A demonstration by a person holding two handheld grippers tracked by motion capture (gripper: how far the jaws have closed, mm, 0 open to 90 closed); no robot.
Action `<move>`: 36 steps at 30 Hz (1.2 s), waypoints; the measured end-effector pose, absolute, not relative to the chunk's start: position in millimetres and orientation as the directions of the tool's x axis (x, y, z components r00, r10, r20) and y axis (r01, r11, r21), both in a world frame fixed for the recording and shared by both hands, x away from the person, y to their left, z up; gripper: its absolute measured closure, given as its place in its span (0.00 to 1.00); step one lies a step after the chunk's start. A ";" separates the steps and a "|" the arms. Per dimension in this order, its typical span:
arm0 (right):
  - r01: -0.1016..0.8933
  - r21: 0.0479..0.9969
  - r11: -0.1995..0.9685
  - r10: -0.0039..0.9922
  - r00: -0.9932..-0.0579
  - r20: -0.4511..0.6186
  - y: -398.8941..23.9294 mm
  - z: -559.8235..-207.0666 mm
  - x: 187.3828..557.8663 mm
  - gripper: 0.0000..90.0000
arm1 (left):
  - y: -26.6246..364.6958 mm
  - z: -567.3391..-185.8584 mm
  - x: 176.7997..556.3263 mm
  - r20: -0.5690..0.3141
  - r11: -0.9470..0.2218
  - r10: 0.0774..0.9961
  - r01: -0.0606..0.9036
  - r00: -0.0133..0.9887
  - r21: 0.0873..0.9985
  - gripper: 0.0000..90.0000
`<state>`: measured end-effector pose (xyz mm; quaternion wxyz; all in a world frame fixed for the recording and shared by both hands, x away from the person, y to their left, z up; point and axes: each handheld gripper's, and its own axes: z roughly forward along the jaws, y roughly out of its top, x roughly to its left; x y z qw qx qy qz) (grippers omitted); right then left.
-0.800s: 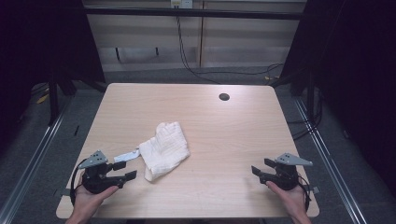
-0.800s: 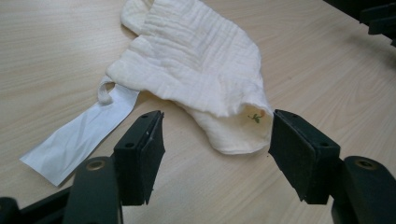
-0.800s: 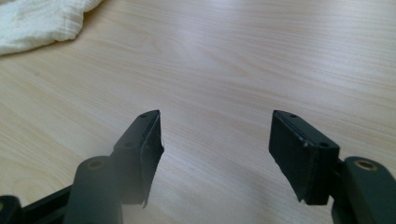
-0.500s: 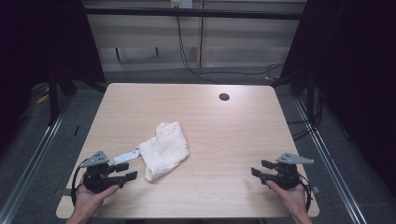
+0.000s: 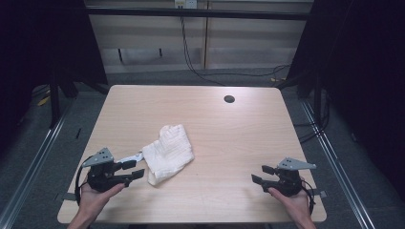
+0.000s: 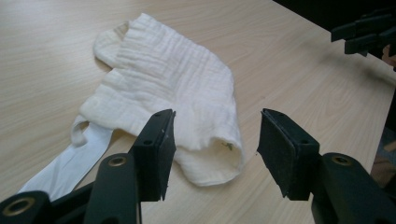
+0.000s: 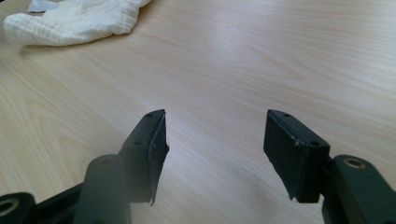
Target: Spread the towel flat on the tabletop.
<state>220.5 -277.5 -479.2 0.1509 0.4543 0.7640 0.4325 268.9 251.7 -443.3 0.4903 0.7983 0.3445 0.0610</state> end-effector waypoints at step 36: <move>0.566 0.780 0.268 0.784 -0.598 0.165 -270.2 -484.4 221.1 0.36 | 200.5 -487.1 343.9 -0.214 -0.431 0.583 0.522 0.784 0.736 0.56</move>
